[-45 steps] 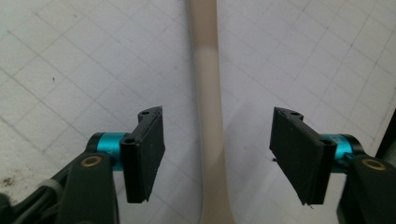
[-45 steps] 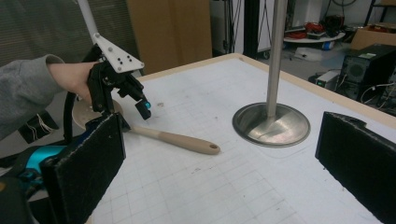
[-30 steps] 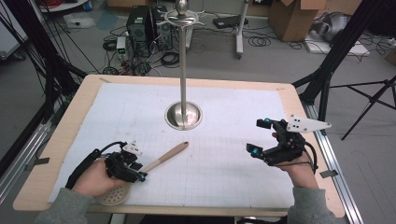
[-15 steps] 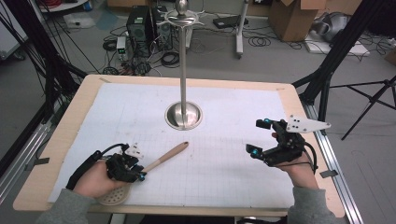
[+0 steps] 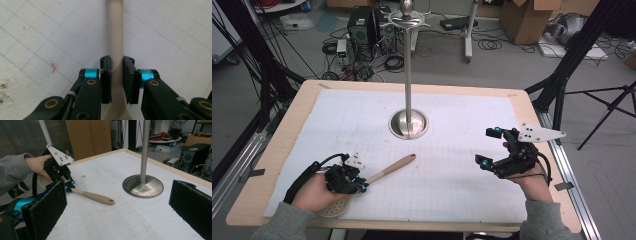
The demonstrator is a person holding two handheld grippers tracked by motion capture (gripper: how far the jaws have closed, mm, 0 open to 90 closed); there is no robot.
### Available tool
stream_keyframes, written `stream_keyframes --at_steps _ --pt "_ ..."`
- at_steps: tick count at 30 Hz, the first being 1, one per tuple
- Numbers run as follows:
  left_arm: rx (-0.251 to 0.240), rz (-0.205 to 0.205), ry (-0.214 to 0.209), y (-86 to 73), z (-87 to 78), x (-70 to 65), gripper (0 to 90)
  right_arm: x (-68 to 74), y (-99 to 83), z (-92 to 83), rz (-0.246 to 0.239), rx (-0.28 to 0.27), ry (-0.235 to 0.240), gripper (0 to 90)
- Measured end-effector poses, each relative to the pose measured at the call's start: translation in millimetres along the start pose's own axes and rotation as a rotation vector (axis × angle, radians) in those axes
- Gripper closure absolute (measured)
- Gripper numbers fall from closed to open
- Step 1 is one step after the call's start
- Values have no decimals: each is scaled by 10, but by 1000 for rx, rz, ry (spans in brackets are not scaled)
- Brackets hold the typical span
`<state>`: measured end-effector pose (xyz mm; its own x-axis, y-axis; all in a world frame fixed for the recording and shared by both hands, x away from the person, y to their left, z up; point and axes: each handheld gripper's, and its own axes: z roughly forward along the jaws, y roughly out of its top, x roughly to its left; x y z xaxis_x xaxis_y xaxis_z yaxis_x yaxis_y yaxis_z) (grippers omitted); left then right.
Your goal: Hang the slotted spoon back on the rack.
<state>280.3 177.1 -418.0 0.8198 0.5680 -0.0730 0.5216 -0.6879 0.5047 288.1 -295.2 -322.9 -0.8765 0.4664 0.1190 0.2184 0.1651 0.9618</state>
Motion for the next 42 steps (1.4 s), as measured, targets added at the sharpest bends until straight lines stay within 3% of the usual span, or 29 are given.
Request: stream_keyframes --at_steps 1,10,21,33,42 --pt "-8 -16 0 -3 3 -2 779 -3 0 -1 -1 -1 -1 2" --pt "-30 -13 -15 -18 -36 35 779 -3 1 -6 -2 -5 -2 2" --pt "-146 25 18 -17 -256 75 780 -20 -3 -21 -3 -7 -7 2" --pt "-258 -27 -4 -67 -478 216 780 -22 -9 -17 -5 0 -9 3" --pt "-295 -15 2 -90 -573 247 781 -28 -8 -14 -8 -2 -13 2"
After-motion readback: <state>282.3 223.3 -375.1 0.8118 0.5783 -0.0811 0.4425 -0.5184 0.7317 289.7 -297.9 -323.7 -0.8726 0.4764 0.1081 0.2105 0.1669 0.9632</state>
